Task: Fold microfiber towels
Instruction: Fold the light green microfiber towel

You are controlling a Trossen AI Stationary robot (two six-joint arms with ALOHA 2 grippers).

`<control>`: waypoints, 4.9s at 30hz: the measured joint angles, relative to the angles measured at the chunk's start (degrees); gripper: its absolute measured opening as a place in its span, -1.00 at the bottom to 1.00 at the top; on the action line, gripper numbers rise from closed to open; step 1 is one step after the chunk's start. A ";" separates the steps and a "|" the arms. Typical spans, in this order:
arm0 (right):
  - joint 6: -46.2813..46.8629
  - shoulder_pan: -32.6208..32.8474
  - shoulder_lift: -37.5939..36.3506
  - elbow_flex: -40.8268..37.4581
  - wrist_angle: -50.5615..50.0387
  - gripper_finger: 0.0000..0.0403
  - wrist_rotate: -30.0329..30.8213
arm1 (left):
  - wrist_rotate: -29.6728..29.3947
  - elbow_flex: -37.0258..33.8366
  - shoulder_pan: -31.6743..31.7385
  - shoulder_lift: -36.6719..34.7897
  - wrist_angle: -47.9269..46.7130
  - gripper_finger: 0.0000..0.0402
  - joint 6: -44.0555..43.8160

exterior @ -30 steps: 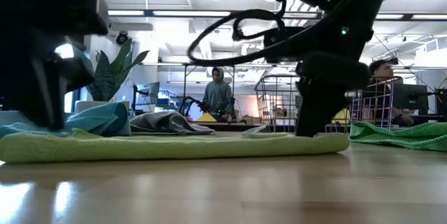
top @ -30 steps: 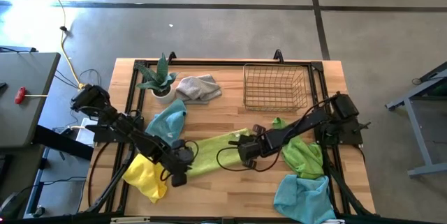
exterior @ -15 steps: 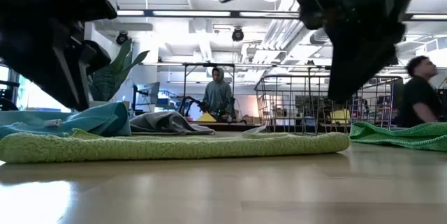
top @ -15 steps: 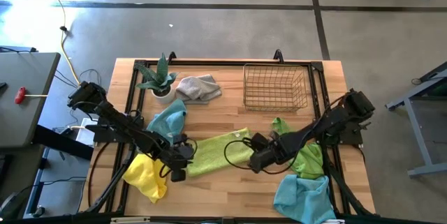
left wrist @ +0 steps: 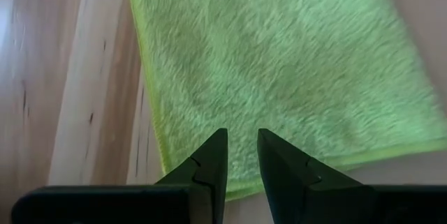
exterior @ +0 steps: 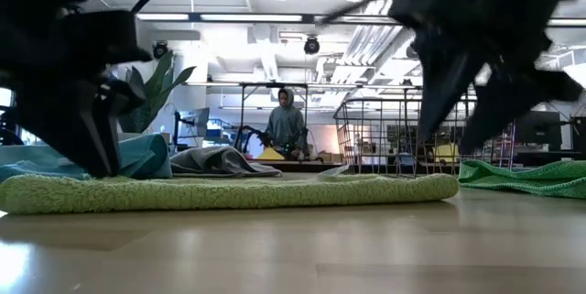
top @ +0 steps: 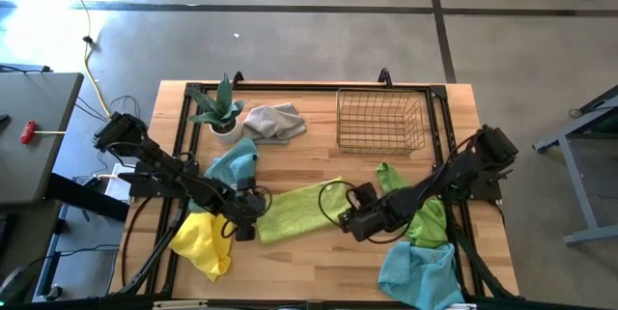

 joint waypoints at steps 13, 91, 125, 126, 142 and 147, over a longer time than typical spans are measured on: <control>8.34 1.55 -0.31 -22.85 41.43 0.05 6.59 | 2.34 -2.80 -0.09 0.02 8.52 -0.64 -0.03; 6.32 3.65 -6.40 -24.32 35.71 -0.02 3.13 | 8.98 -2.54 -0.06 8.97 22.11 -0.64 -0.42; -2.46 0.39 -1.79 -24.16 41.94 -0.96 -0.59 | 13.62 -2.82 2.62 9.39 28.39 -0.64 0.44; -2.45 0.38 -2.22 -24.16 41.57 -0.98 -1.41 | 14.82 -2.82 2.62 9.39 28.46 -0.64 0.45; -8.97 -4.16 -9.71 -5.29 -10.61 -1.00 -9.87 | 25.53 -2.80 2.56 9.31 32.12 -0.64 0.02; -13.19 -6.41 -9.27 3.13 -20.26 -1.00 -9.63 | 25.55 -2.80 2.56 9.03 32.66 -0.64 0.02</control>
